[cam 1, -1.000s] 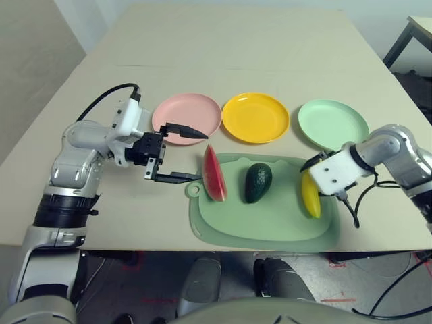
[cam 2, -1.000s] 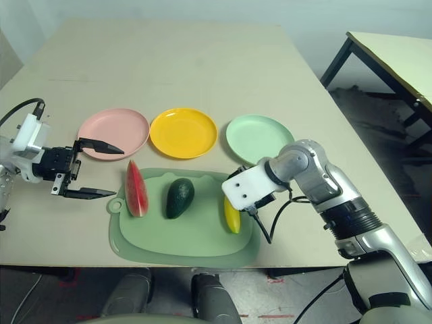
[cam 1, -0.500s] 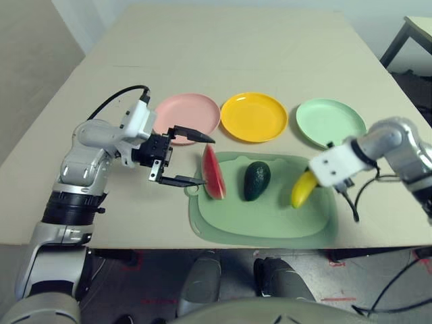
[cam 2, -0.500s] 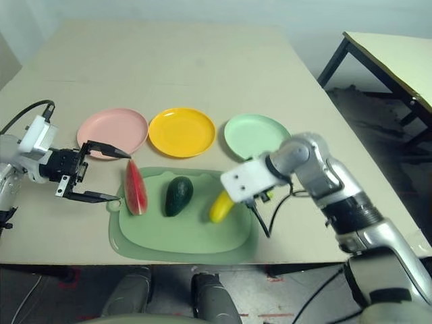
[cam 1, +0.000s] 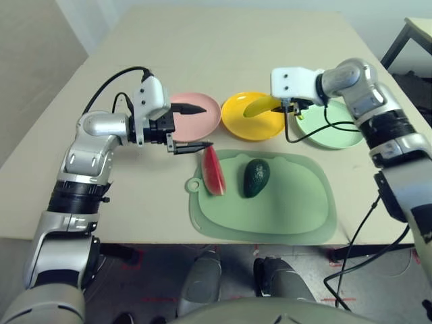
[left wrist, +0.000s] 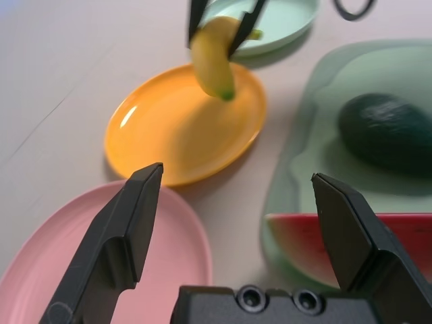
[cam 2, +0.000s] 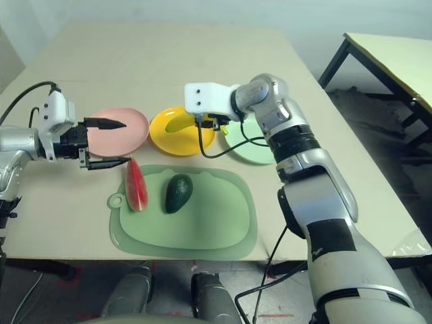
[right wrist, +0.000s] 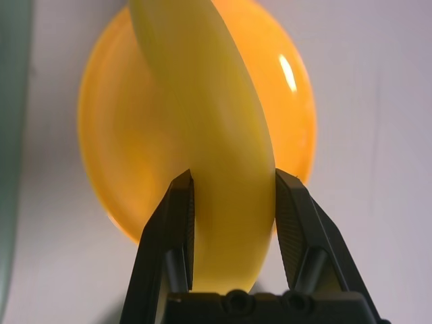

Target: Place the fruits into color-matched plates.

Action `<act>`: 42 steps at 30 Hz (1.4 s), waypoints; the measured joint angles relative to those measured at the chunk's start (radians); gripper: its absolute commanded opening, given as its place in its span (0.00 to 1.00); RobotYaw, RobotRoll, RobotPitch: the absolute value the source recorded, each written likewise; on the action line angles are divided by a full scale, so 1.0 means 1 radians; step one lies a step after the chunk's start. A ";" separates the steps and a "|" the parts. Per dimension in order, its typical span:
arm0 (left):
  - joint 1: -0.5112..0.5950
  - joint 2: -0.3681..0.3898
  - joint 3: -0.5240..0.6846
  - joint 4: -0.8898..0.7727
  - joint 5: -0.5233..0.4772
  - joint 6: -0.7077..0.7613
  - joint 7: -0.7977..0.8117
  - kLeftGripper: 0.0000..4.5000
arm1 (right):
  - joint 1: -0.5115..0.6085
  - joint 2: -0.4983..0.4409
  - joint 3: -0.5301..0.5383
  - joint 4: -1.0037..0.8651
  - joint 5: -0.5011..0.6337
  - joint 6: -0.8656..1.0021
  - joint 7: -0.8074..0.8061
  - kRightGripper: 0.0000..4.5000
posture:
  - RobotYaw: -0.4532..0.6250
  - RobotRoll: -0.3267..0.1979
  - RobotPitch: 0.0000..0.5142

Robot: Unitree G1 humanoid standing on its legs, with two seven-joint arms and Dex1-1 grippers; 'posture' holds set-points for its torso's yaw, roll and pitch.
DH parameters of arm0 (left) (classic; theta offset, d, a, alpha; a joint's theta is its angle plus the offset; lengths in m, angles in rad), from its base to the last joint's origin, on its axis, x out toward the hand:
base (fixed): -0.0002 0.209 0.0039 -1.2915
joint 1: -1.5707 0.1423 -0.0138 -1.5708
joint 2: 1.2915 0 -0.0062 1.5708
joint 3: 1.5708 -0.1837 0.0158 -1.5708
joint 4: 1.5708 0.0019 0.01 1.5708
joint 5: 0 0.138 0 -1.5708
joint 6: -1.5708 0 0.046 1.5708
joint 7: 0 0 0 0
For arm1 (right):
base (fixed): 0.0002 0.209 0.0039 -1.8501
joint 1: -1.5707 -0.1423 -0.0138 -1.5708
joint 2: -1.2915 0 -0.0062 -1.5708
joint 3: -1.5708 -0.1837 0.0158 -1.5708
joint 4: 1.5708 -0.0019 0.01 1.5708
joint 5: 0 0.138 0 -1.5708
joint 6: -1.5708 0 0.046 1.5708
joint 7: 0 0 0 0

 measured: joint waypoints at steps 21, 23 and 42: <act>-0.035 -0.040 -0.015 0.027 0.043 -0.013 0.111 1.00 | -0.078 0.085 0.043 0.257 -0.137 -0.112 -0.207 1.00 | 0.65 0.62 0.22; -0.044 -0.042 -0.018 0.037 0.041 -0.023 0.096 1.00 | -0.136 0.069 0.042 0.253 -0.136 -0.120 -0.176 1.00 | 0.64 0.62 0.22; -0.025 0.030 -0.055 -0.041 -0.200 -0.057 -0.439 1.00 | 0.214 -0.346 0.045 -0.917 0.243 -0.018 0.596 1.00 | 0.60 0.62 0.24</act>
